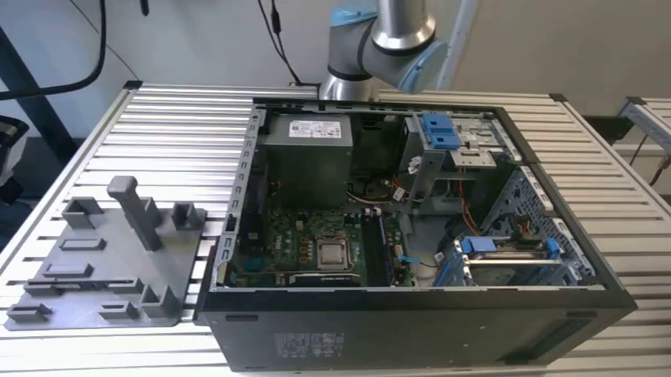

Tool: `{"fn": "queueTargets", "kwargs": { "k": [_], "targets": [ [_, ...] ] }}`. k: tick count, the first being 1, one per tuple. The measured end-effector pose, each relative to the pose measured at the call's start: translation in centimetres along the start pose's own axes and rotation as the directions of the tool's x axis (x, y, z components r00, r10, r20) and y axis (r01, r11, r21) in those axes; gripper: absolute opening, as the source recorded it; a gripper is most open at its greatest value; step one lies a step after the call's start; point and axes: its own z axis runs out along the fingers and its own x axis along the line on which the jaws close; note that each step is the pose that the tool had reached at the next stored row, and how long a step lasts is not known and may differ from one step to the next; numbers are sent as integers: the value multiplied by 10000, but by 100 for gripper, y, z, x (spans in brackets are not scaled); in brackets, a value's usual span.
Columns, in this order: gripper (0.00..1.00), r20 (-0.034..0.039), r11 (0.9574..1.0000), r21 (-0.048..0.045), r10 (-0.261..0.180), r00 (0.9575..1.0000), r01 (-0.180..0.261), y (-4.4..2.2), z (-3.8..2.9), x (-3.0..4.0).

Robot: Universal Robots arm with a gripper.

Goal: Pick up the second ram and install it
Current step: 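Reach for the second ram, then pick up the second ram and move it above second insertion slot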

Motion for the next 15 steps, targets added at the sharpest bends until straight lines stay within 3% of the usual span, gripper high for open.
{"fn": "queueTargets", "kwargs": {
  "k": [15],
  "targets": [
    [11,-267,10000,19,7,9996,-6,0,0,0]
  ]
}}
